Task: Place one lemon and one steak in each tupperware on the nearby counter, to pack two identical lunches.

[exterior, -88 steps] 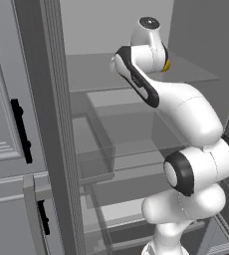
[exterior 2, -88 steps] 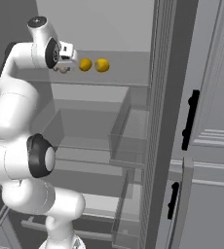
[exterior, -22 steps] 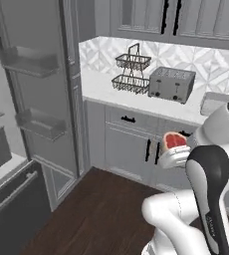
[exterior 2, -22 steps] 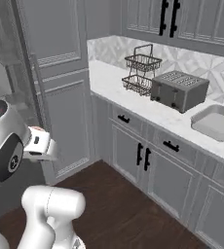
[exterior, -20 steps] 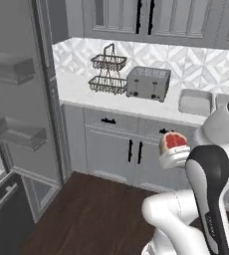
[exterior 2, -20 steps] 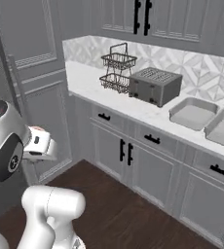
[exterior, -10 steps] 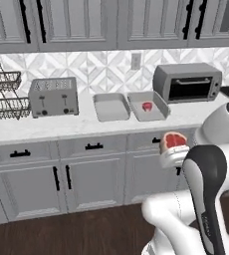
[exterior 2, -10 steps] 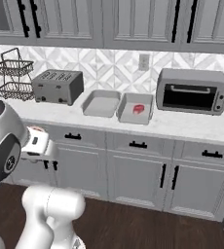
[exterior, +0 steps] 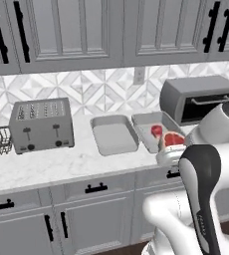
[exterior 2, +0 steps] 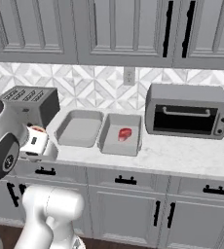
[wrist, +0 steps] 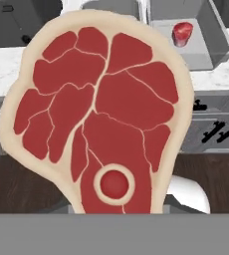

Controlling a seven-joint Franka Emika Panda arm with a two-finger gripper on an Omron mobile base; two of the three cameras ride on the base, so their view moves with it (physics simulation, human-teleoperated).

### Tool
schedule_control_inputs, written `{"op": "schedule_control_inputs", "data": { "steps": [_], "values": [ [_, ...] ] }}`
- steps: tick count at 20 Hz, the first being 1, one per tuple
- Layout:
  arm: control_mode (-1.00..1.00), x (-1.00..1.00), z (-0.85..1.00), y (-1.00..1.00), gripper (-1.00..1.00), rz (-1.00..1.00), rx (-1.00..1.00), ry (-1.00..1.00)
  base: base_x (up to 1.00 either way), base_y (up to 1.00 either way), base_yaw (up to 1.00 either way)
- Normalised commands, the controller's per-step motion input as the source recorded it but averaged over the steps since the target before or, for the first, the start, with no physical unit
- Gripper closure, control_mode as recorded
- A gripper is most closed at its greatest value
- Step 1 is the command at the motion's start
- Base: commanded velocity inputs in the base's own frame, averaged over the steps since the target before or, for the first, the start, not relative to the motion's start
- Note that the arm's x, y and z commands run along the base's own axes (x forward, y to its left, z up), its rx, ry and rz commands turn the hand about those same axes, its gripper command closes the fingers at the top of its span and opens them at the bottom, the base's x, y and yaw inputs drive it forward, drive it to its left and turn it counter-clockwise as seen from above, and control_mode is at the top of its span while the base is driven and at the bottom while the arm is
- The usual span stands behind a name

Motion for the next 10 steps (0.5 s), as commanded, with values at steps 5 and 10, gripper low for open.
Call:
{"op": "schedule_control_inputs", "data": {
  "steps": [5,10],
  "values": [
    [1.00,0.00,0.00,0.00,1.00,0.00,0.00,0.00,1.00,0.18,-0.09],
    [-1.00,1.00,-0.55,0.13,1.00,-0.04,-0.02,0.22,0.00,0.00,0.00]
  ]
}}
